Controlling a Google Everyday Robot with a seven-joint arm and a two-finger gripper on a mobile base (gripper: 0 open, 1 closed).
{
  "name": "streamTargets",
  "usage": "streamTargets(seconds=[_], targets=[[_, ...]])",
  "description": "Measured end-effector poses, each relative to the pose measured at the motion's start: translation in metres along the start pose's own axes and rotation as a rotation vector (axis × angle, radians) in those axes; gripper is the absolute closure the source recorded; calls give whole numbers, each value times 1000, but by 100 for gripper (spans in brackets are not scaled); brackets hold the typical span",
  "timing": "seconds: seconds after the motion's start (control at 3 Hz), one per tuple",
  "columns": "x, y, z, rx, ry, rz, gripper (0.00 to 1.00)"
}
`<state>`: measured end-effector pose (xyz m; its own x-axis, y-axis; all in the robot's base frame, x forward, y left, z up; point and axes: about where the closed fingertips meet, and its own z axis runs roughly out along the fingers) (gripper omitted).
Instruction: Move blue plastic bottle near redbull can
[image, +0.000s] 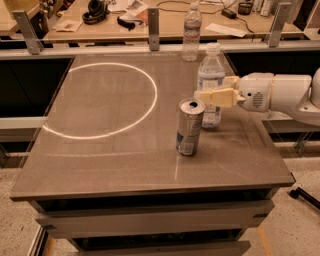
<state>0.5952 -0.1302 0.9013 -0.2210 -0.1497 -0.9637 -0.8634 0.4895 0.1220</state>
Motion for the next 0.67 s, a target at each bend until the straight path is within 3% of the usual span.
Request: streamTargets(seconds=[0.33,0.67], targets=[[10,6,-3,0,-34,10,100],[9,7,-4,6,-41,16,82]])
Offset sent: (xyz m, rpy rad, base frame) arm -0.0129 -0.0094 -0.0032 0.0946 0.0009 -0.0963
